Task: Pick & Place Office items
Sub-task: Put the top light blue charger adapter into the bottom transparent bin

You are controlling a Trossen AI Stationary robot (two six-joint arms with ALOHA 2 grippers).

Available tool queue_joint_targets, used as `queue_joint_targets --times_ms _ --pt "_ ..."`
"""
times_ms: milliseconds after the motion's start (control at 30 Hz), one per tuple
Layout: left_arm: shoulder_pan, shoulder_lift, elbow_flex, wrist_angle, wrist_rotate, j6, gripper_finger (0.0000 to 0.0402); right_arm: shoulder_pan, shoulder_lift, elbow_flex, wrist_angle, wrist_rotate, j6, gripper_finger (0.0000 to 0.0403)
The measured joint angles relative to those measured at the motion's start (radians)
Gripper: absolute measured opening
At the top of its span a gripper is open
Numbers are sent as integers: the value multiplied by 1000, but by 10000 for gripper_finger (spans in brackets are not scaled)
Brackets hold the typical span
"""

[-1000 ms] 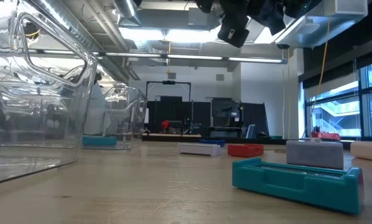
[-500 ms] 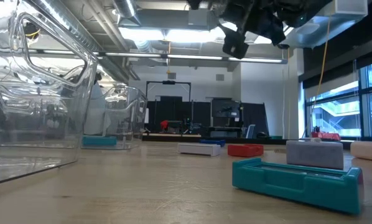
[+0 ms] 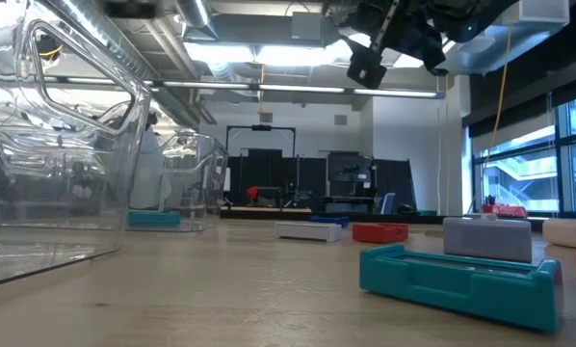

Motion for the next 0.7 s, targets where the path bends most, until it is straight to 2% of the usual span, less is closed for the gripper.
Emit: queue_joint_targets --times_ms 100,233,300,400,700 --pt "-92 12 -18 -56 -30 -147 131 0 -2 0 -7 -1 -4 345" --pt "-194 23 -72 -56 -43 -322 131 0 -2 0 -36 0 -37 345" --pt "-238 28 -108 -63 -81 -398 131 0 -2 0 -53 0 -56 345" --pt "-278 28 -161 -56 -106 -528 131 1 -2 0 -59 0 -74 345" --pt "-346 28 -281 -33 -76 -796 131 1 -2 0 -60 5 -76 345"
